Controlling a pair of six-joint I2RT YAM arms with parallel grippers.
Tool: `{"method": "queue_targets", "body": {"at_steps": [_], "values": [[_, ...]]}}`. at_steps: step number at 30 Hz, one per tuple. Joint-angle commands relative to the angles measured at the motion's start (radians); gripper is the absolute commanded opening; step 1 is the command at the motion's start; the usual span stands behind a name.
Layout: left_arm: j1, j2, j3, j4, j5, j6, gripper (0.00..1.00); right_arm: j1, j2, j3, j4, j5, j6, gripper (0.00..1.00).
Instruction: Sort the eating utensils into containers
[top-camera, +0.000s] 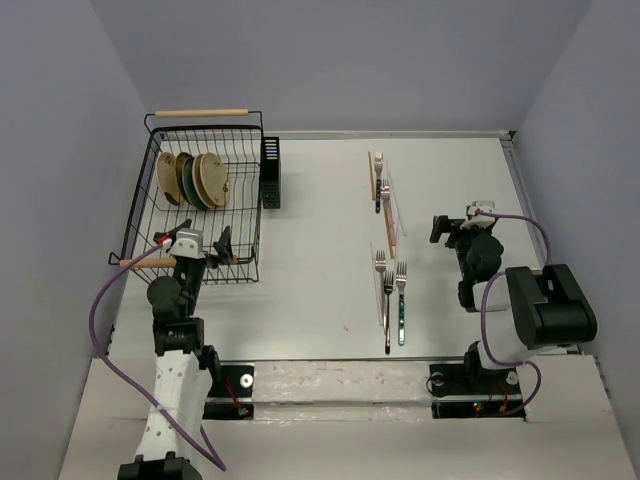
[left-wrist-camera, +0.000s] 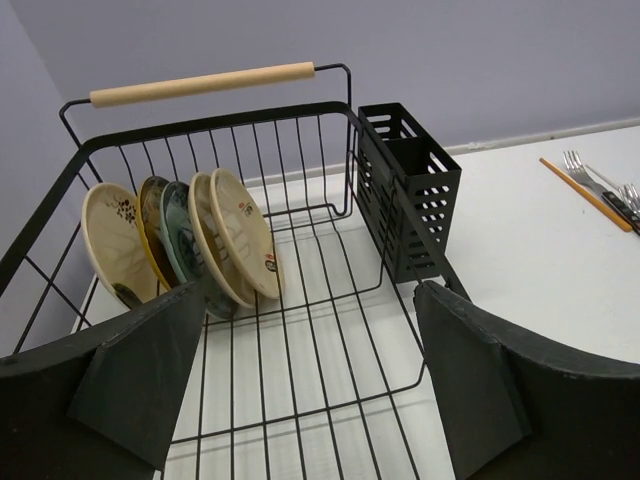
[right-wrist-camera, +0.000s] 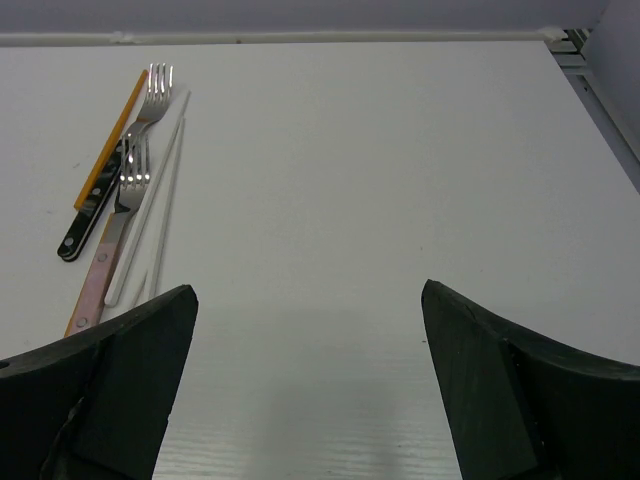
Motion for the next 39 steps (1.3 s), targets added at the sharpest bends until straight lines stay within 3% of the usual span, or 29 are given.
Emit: {"method": "queue_targets", "body": {"at_steps": [1, 5, 7, 8, 9, 10, 12, 13, 15, 18, 20, 23, 27, 29, 33, 39], "values": [[-0.004, 0.015, 0.003, -0.012, -0.004, -0.027, 0.99, -0.007, -0.007, -0.004, 0.067, 0.027, 0.002, 0.99], [-0.002, 0.017, 0.003, -0.012, -0.005, -0.026, 0.99, -0.007, -0.104, -0.03, 0.044, 0.062, 0.008, 0.97], [-0.004, 0.015, 0.005, -0.015, 0.015, 0.004, 0.99, -0.007, -0.294, -0.009, -0.161, 0.07, 0.058, 0.95], [-0.002, 0.015, 0.009, -0.023, 0.042, 0.026, 0.99, -0.007, -0.367, 0.061, -0.394, 0.096, 0.127, 0.96], [-0.004, 0.015, 0.015, -0.032, 0.058, 0.052, 0.99, -0.007, -0.486, 0.103, -0.511, 0.108, 0.175, 0.95], [-0.002, 0.015, 0.035, -0.064, 0.084, 0.111, 0.99, -0.007, -0.529, 0.191, -0.7, 0.026, 0.187, 0.88], [-0.005, 0.015, 0.072, -0.118, 0.101, 0.173, 0.99, -0.007, -0.592, 0.288, -0.894, -0.075, 0.204, 0.83], [-0.004, 0.014, 0.11, -0.165, 0.108, 0.219, 0.99, -0.007, -0.617, 0.34, -1.091, -0.144, 0.221, 0.77], [-0.004, 0.014, 0.149, -0.205, 0.111, 0.245, 0.99, -0.007, -0.605, 0.482, -1.288, -0.18, 0.242, 0.71], [-0.004, 0.026, 0.215, -0.261, 0.11, 0.273, 0.99, -0.007, -0.564, 0.592, -1.557, -0.206, 0.269, 0.64], [-0.005, 0.038, 0.253, -0.299, 0.107, 0.29, 0.99, 0.021, -0.512, 0.623, -1.706, -0.211, 0.279, 0.55], [-0.004, 0.058, 0.296, -0.337, 0.092, 0.29, 0.99, 0.088, -0.47, 0.643, -1.811, -0.186, 0.31, 0.48], [-0.004, 0.077, 0.333, -0.373, 0.07, 0.273, 0.99, 0.32, -0.419, 0.631, -1.934, 0.01, 0.4, 0.48], [-0.004, 0.069, 0.328, -0.374, 0.079, 0.272, 0.99, 0.415, -0.412, 0.614, -1.978, 0.016, 0.445, 0.48], [-0.005, 0.051, 0.314, -0.373, 0.088, 0.268, 0.99, 0.44, -0.399, 0.585, -2.078, 0.073, 0.534, 0.48], [-0.005, 0.044, 0.305, -0.361, 0.092, 0.262, 0.99, 0.475, -0.367, 0.568, -2.09, 0.042, 0.569, 0.44]]}}
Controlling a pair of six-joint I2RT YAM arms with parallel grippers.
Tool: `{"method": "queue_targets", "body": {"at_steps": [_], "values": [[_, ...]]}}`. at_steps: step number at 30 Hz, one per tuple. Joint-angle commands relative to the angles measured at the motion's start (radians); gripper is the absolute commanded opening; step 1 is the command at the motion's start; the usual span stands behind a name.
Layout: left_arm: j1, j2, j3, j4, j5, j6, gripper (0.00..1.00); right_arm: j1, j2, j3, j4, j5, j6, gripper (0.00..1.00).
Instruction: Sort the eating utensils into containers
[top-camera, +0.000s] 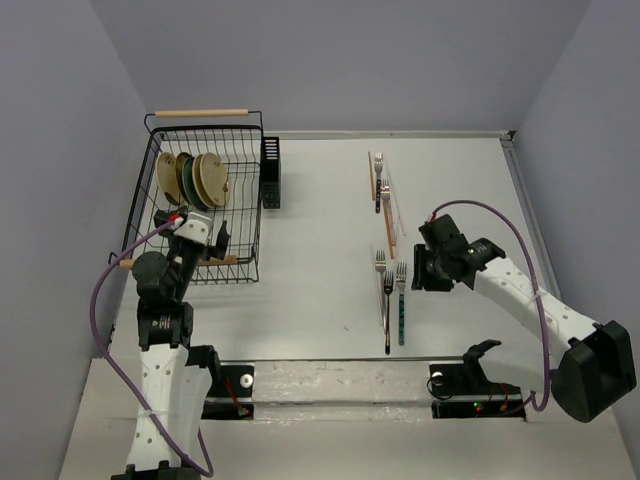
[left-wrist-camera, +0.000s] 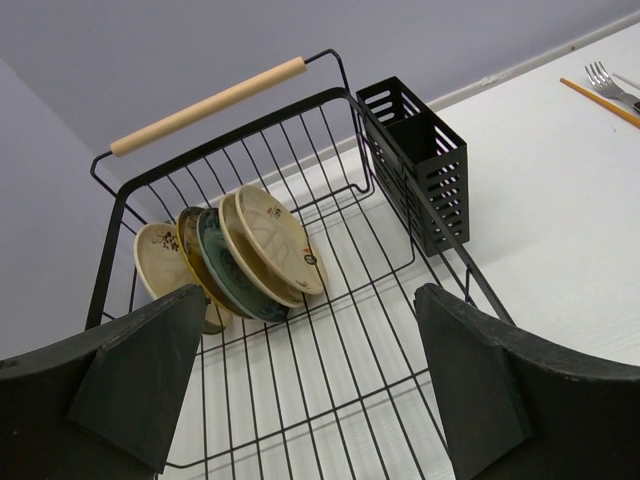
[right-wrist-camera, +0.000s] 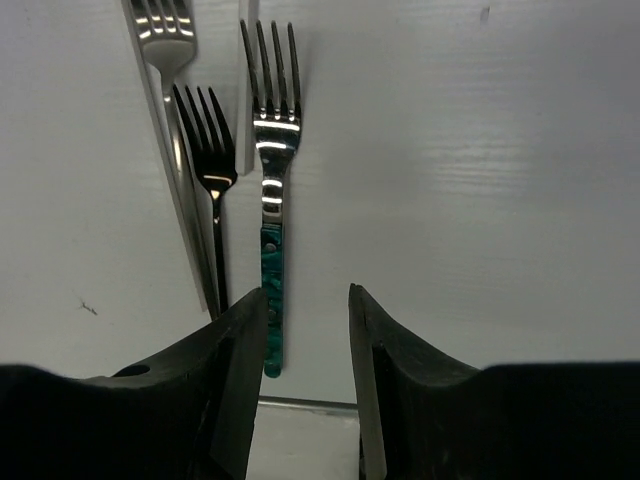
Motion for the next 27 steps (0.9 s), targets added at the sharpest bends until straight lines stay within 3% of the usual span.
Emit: {"method": "queue_targets", "body": {"at_steps": [1, 5, 12, 24, 27], "values": [[-0.005, -0.014, 0.01, 0.026, 0.009, 0.0, 0.99, 0.037, 0.042, 0.007, -0.038, -0.008, 0.063, 0.44], [-0.005, -0.015, 0.01, 0.027, 0.009, -0.002, 0.99, 0.058, 0.097, -0.018, 0.009, -0.039, 0.076, 0.46], [-0.005, -0.012, 0.002, 0.04, 0.016, -0.003, 0.99, 0.115, 0.215, -0.036, 0.065, -0.059, 0.093, 0.58], [-0.003, -0.014, -0.004, 0.038, 0.014, -0.002, 0.99, 0.126, 0.372, -0.039, 0.135, 0.006, 0.102, 0.46], [-0.003, -0.014, -0.004, 0.035, 0.013, -0.002, 0.99, 0.126, 0.415, -0.041, 0.144, 0.006, 0.1, 0.36]]}}
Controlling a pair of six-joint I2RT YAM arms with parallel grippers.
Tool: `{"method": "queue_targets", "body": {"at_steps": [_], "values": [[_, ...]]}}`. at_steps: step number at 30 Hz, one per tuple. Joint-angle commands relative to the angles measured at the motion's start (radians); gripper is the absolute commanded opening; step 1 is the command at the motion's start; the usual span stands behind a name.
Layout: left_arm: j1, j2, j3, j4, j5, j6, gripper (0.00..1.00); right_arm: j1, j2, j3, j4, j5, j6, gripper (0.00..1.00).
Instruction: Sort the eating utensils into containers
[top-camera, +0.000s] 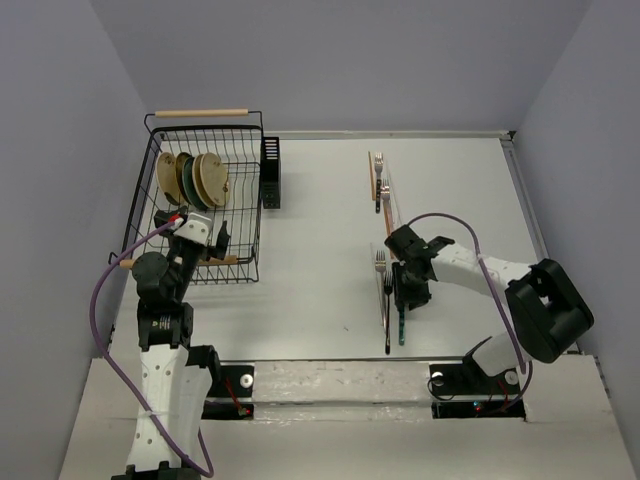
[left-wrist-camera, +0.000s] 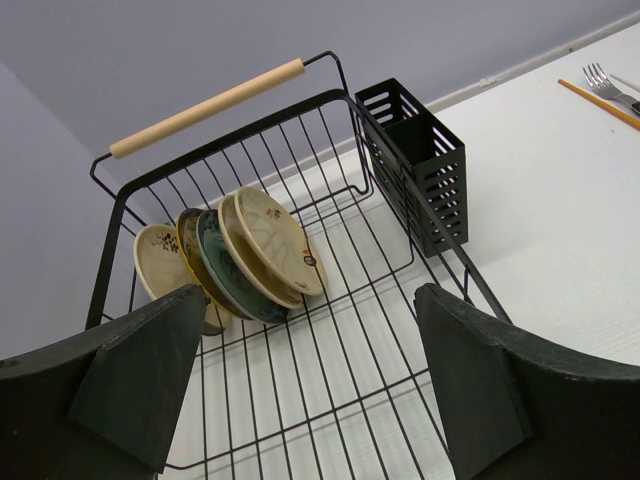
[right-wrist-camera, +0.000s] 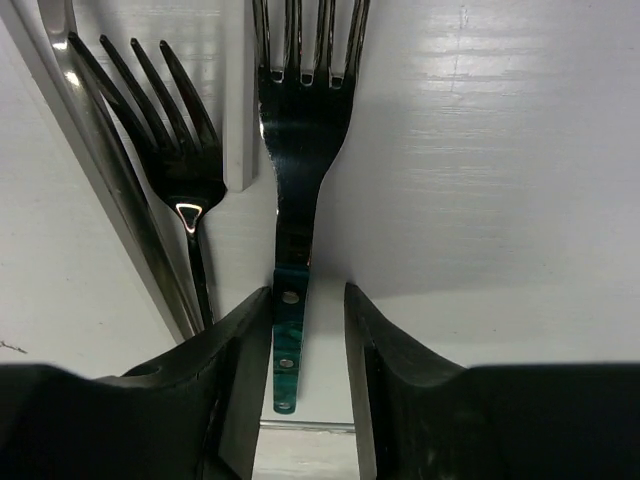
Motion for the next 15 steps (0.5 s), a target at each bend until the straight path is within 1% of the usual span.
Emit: {"method": "queue_targets", "body": {"at_steps": [1, 2, 3, 4, 5, 6, 7, 9, 10, 13, 15], "values": [[-0.005, -0.006, -0.002, 0.034, 0.006, 0.0, 0.99, 0.008, 0.067, -0.012, 0.052, 0.029, 0.017, 0.32], [-0.003, -0.007, 0.0, 0.033, 0.006, 0.0, 0.99, 0.008, 0.069, -0.013, 0.051, 0.035, 0.02, 0.24], [-0.003, -0.007, -0.002, 0.033, 0.006, 0.0, 0.99, 0.008, 0.064, -0.015, 0.051, 0.038, 0.022, 0.21], [-0.003, -0.007, -0.002, 0.033, 0.006, 0.0, 0.99, 0.008, 0.057, -0.015, 0.051, 0.04, 0.025, 0.16], [-0.003, -0.007, -0.002, 0.033, 0.006, 0.0, 0.99, 0.008, 0.049, -0.015, 0.049, 0.041, 0.025, 0.16], [-0.005, -0.007, -0.002, 0.033, 0.006, 0.0, 0.99, 0.008, 0.041, -0.015, 0.048, 0.043, 0.026, 0.14], [-0.003, -0.007, -0.002, 0.033, 0.006, 0.0, 0.99, 0.008, 0.023, -0.013, 0.044, 0.047, 0.026, 0.1], [-0.003, -0.007, -0.003, 0.033, 0.004, 0.0, 0.99, 0.008, 0.005, -0.009, 0.031, 0.053, 0.028, 0.05], [-0.005, -0.007, -0.003, 0.033, 0.004, 0.0, 0.99, 0.008, -0.012, -0.004, 0.025, 0.063, 0.031, 0.0], [-0.005, -0.006, -0.007, 0.033, 0.003, 0.003, 0.99, 0.008, -0.04, 0.013, -0.009, 0.082, 0.035, 0.0], [-0.003, -0.004, -0.01, 0.034, 0.0, 0.004, 0.99, 0.008, -0.087, 0.03, -0.046, 0.11, 0.04, 0.0]]}}
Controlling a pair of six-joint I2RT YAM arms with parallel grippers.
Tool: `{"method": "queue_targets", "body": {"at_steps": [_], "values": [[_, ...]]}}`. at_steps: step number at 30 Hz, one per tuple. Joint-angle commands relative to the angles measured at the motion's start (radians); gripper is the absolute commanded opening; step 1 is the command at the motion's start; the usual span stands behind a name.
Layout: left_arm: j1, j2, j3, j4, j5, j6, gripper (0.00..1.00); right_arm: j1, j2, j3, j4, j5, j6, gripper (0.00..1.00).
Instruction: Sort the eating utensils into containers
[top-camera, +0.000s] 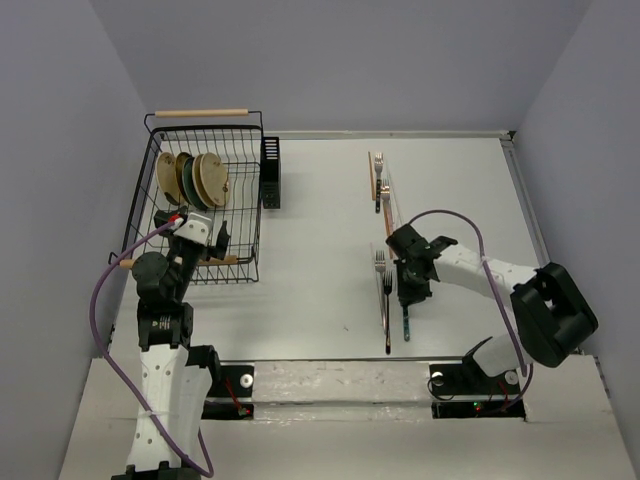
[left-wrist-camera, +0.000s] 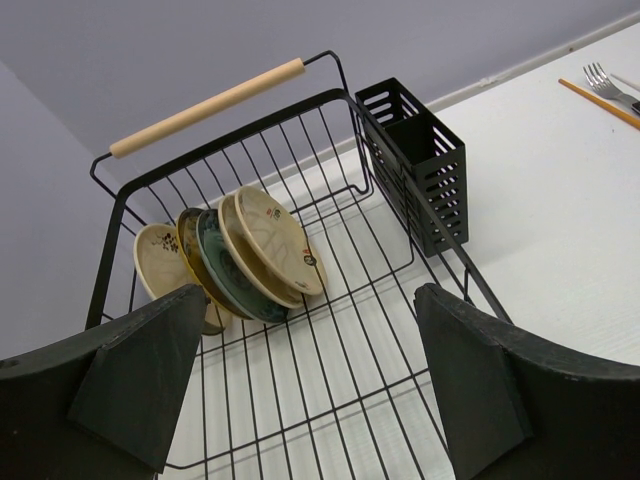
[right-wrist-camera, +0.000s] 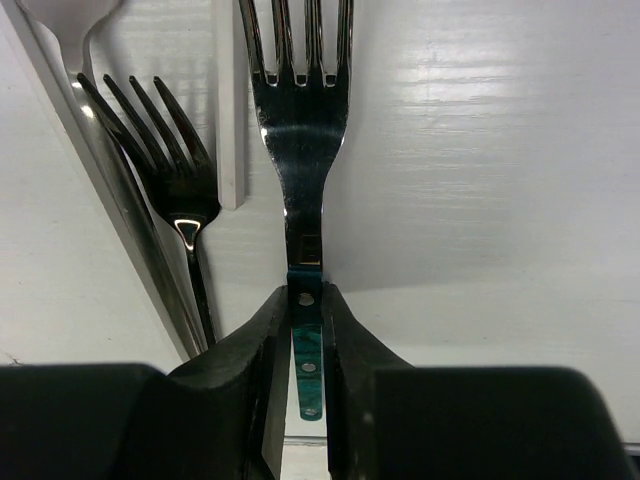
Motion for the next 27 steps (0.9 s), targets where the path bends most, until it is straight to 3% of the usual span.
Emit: {"method": "queue_targets", "body": {"at_steps": [1, 7, 11, 15, 18, 20, 23, 27], "values": [[-0.005, -0.004, -0.011, 0.036, 0.0, 0.006, 0.99, 0.008, -0.099, 0.04, -0.048, 0.09, 0.019, 0.0], [-0.003, 0.038, 0.011, 0.03, -0.035, 0.008, 0.99, 0.008, -0.317, 0.177, -0.022, 0.107, -0.065, 0.0], [-0.005, 0.074, 0.04, 0.024, -0.054, 0.018, 0.99, 0.008, -0.401, 0.26, 0.193, 0.074, -0.235, 0.0], [-0.003, 0.133, 0.077, 0.024, -0.069, 0.026, 0.99, 0.008, -0.349, 0.352, 0.574, 0.028, -0.393, 0.0], [-0.005, 0.184, 0.103, 0.016, -0.077, 0.026, 0.99, 0.008, -0.181, 0.485, 0.844, -0.075, -0.503, 0.0], [-0.003, 0.206, 0.135, 0.011, -0.081, 0.02, 0.99, 0.008, -0.001, 0.627, 1.007, -0.222, -0.533, 0.0], [-0.005, 0.249, 0.164, 0.017, -0.098, 0.018, 0.99, 0.008, 0.266, 0.89, 1.144, -0.395, -0.499, 0.0], [-0.003, 0.302, 0.19, 0.033, -0.132, 0.023, 0.99, 0.008, 0.612, 1.29, 1.18, -0.469, -0.474, 0.0]]}}
